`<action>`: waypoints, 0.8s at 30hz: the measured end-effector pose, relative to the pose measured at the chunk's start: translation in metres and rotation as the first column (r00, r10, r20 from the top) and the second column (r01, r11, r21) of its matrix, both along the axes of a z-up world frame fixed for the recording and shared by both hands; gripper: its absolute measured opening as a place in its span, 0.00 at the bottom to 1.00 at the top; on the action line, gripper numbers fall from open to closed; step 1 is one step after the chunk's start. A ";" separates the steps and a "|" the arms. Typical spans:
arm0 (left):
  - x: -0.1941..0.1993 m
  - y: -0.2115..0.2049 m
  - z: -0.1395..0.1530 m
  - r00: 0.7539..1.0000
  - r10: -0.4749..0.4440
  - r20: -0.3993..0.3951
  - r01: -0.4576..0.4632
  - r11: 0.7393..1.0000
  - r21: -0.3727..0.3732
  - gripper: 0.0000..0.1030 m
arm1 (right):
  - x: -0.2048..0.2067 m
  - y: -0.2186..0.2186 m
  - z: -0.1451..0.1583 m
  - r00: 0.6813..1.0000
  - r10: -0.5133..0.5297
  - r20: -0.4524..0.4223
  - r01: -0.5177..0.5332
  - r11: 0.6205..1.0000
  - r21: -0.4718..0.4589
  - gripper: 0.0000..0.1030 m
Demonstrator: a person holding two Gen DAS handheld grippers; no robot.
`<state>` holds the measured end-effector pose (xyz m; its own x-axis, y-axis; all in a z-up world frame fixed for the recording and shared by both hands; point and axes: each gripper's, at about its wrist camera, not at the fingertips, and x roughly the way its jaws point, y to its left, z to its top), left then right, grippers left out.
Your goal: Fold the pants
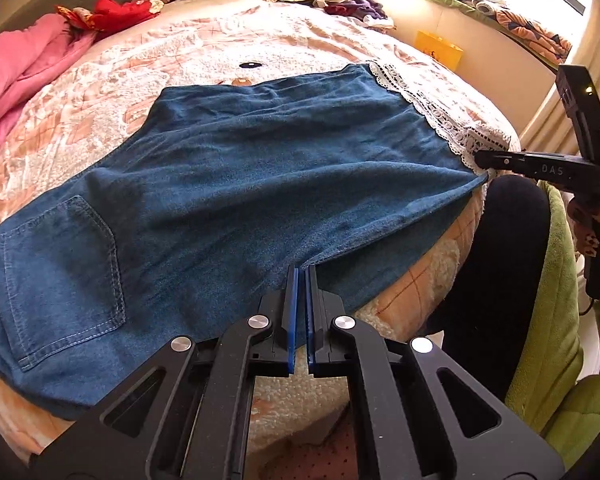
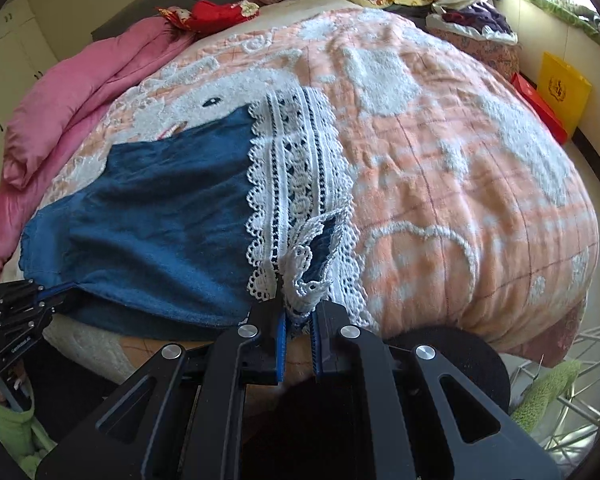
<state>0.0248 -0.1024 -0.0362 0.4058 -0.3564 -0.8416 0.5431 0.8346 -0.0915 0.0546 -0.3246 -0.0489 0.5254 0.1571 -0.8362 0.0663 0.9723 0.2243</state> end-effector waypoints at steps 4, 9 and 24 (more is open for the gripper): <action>0.001 0.000 -0.006 1.000 -0.007 -0.020 0.008 1.000 0.011 0.00 | -0.001 -0.004 -0.002 1.000 -0.012 -0.021 0.013 1.000 0.013 0.09; 0.001 0.000 -0.009 1.000 -0.010 -0.027 0.010 1.000 0.010 0.00 | -0.011 -0.010 0.018 0.998 -0.051 0.022 0.052 0.999 -0.018 0.26; -0.012 0.011 0.001 0.998 -0.040 -0.048 0.039 0.999 -0.031 0.20 | 0.007 -0.006 0.010 0.999 0.039 0.023 -0.039 0.999 0.004 0.31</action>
<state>0.0132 -0.0919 -0.0352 0.3499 -0.3971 -0.8484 0.5700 0.8090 -0.1436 0.0613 -0.3303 -0.0386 0.5379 0.1810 -0.8233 0.0235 0.9731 0.2293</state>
